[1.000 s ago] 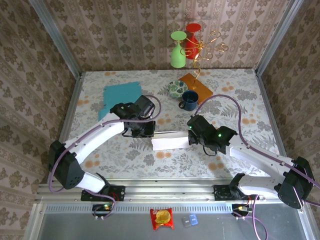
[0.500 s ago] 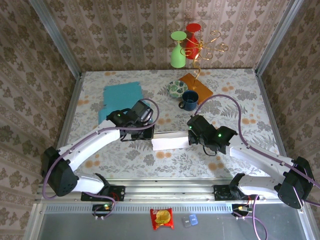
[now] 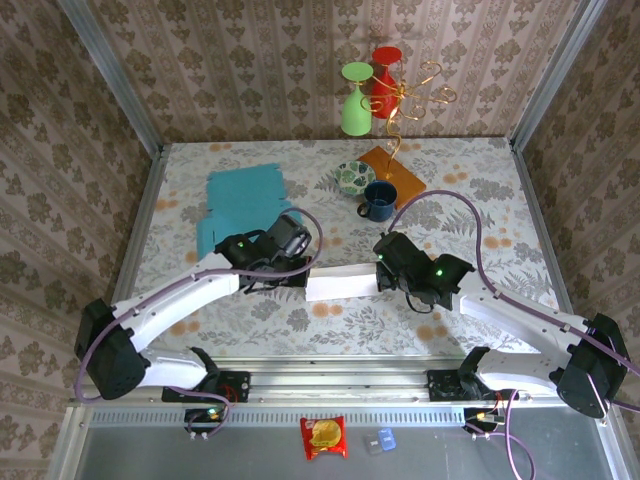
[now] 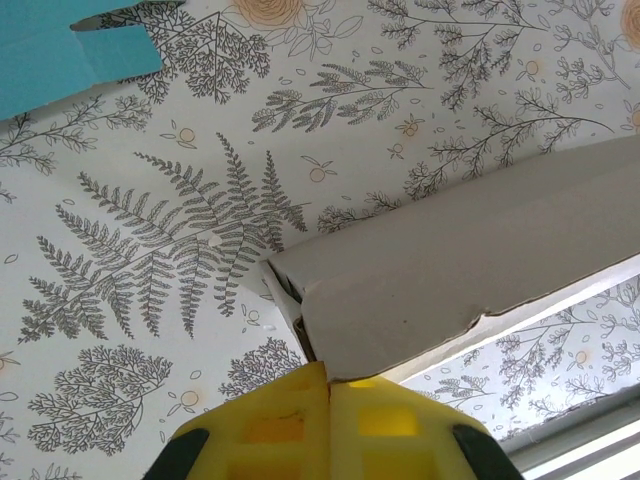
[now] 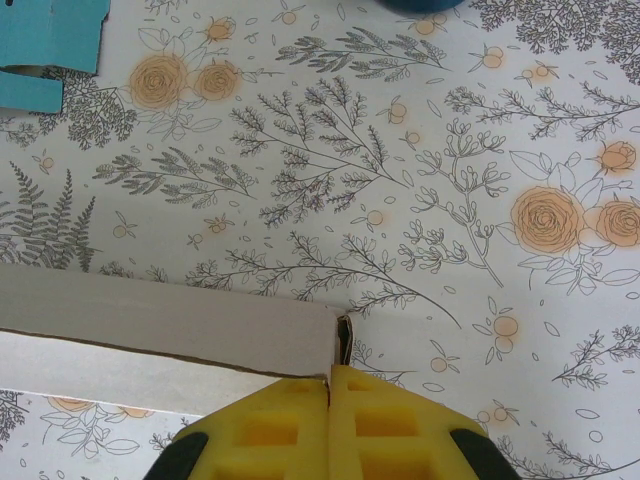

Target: Fold the paper box

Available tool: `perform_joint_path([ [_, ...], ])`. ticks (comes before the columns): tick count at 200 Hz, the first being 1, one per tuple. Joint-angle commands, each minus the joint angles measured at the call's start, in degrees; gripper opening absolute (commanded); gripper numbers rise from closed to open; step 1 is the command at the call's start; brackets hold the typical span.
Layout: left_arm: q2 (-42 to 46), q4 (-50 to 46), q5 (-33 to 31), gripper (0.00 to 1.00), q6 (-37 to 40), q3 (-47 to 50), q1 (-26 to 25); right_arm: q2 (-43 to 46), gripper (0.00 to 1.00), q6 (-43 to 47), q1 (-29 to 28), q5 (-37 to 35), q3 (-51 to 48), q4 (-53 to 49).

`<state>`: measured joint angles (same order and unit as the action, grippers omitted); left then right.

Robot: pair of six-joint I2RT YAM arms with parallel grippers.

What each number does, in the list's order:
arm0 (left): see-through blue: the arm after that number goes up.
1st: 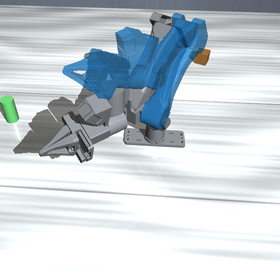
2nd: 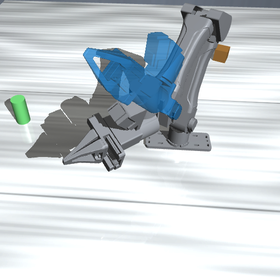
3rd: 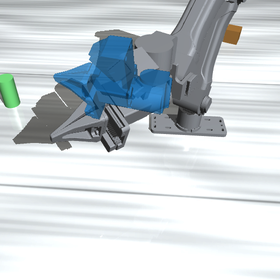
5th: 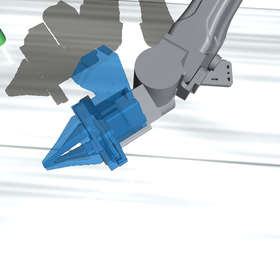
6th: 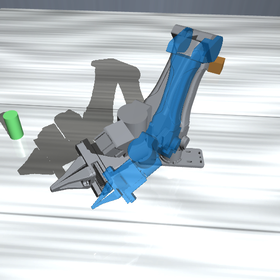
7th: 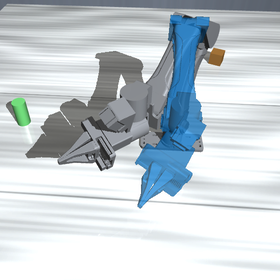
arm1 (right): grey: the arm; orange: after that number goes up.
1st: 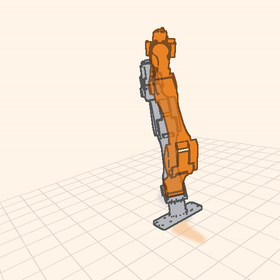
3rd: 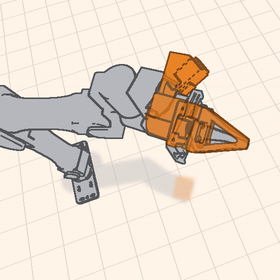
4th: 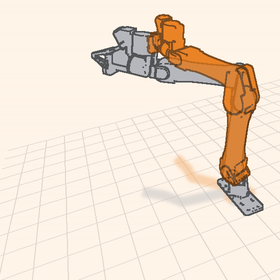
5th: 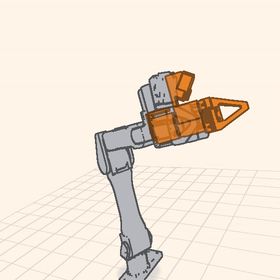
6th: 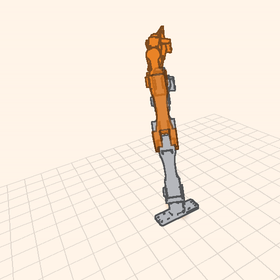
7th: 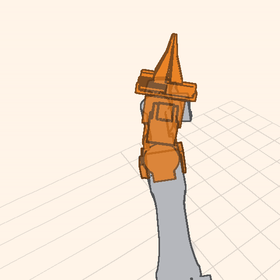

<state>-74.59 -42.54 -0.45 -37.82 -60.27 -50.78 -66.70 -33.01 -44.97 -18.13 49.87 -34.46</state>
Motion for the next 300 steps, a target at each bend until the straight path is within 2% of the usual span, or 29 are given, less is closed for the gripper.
perform_joint_path([
  [1, -0.4, -1.2, -0.8, 0.0, -2.7, 3.0, -1.1, -0.1, 0.0, 0.1, -1.2, 1.3, -1.6, -1.0],
  [33, 0.1, -0.5, -2.0, 0.0, -3.9, 3.7, -1.8, 0.9, 0.0, -2.3, -1.3, 1.2, -0.6, -3.3],
  [39, 0.0, -0.5, -2.2, 0.0, -3.9, 3.7, -1.9, 1.5, 0.03, -3.5, -1.3, 1.4, -0.1, -4.2],
  [62, 0.1, -0.6, -3.2, 0.0, -3.7, 3.7, -2.6, 4.6, 0.25, -11.5, -0.9, 4.1, 1.2, -7.6],
  [84, 0.3, -0.9, -4.0, 0.0, -3.4, 3.4, -2.8, 9.5, 0.46, -23.6, 1.4, 8.6, -0.3, -7.4],
  [111, 0.3, -0.9, -5.0, 0.0, -3.3, 3.1, -3.6, 16.5, 0.59, -39.9, 5.7, 16.0, -6.0, 1.7],
  [134, 0.2, -0.9, -5.7, 0.0, -3.3, 2.9, -4.3, 20.2, 0.68, -54.1, 7.9, 18.6, -12.5, 12.9],
  [157, 0.4, -1.2, -6.2, 0.0, -3.7, 2.8, -4.6, 21.3, 0.69, -64.3, 8.4, 18.5, -17.0, 21.2],
  [200, 0.5, -0.8, -6.4, 0.0, -4.2, 2.7, -4.8, 20.1, 0.67, -68.5, 8.7, 18.4, -20.0, 24.9],
  [291, 0.7, -1.0, -6.3, 0.0, -4.5, 2.0, -5.1, 19.5, 0.42, -69.9, 9.7, 17.3, -24.6, 29.0],
  [300, 0.8, -1.0, -6.1, 0.02, -4.7, 1.8, -5.2, 19.3, 0.39, -69.8, 9.7, 17.2, -24.6, 28.9],
])
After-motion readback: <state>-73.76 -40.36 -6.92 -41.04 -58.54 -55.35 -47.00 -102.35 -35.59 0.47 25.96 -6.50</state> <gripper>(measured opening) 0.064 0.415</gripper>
